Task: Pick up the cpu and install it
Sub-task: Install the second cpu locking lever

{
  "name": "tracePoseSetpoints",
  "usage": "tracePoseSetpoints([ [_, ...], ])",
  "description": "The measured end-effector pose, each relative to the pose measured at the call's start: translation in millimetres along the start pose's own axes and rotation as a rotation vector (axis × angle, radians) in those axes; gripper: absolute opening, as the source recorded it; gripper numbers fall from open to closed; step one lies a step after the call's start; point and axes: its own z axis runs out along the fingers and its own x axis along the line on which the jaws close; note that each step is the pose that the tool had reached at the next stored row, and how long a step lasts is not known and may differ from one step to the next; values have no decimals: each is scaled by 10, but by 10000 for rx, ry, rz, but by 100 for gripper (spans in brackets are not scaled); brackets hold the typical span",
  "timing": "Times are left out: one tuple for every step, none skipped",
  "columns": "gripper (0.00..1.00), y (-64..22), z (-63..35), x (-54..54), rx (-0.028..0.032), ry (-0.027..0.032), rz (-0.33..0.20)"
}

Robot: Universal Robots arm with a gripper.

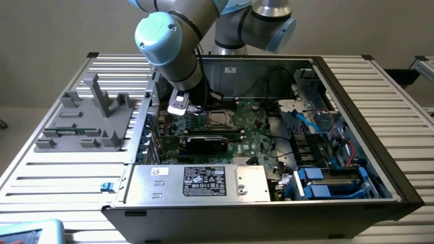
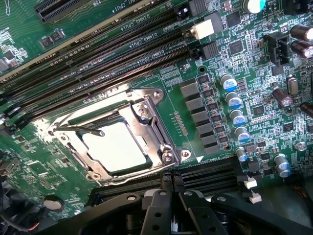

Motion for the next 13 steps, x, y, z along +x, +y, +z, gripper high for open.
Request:
tracePoseSetpoints([
  [12,-10,-18,2,1,0,0],
  [12,-24,-43,4,1,1,0],
  [12,-40,-72,7,1,1,0],
  [12,-56,-101,10,0,1,0],
  [12,-72,-130,12,2,1,0],
  [12,-88,-159,15,2,1,0],
  [12,-104,-188,18,1,1,0],
  [12,-120,-216,21,2,0,-1],
  [12,-136,-245,24,2,1,-1],
  [12,-152,-274,26,0,0,0],
  [12,-168,-304,29,1,1,0],
  [12,-184,-332,32,2,1,0],
  [12,-201,-363,35,1,1,0],
])
